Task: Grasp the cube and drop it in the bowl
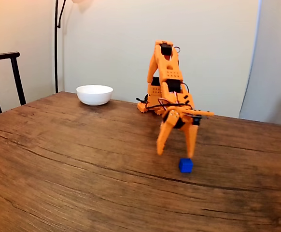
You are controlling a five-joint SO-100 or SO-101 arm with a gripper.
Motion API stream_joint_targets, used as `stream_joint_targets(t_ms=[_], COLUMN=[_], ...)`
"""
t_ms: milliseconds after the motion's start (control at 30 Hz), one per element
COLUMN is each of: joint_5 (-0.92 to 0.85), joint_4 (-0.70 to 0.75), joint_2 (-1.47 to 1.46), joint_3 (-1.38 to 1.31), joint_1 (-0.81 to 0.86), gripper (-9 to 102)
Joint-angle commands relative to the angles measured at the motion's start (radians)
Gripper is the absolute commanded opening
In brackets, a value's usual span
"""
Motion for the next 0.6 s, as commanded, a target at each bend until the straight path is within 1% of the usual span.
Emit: stream_joint_targets(t_ms=[0,200,567], joint_5=[-0.012,-0.014,-0.015], joint_4=[-0.084,-0.160,-0.206], joint_2=[-0.012,-0.060,-0.130], joint_3=[-0.046,-0.046,-0.046], joint_1=[-0.018,-0.032,-0.064], gripper=[45,51,51])
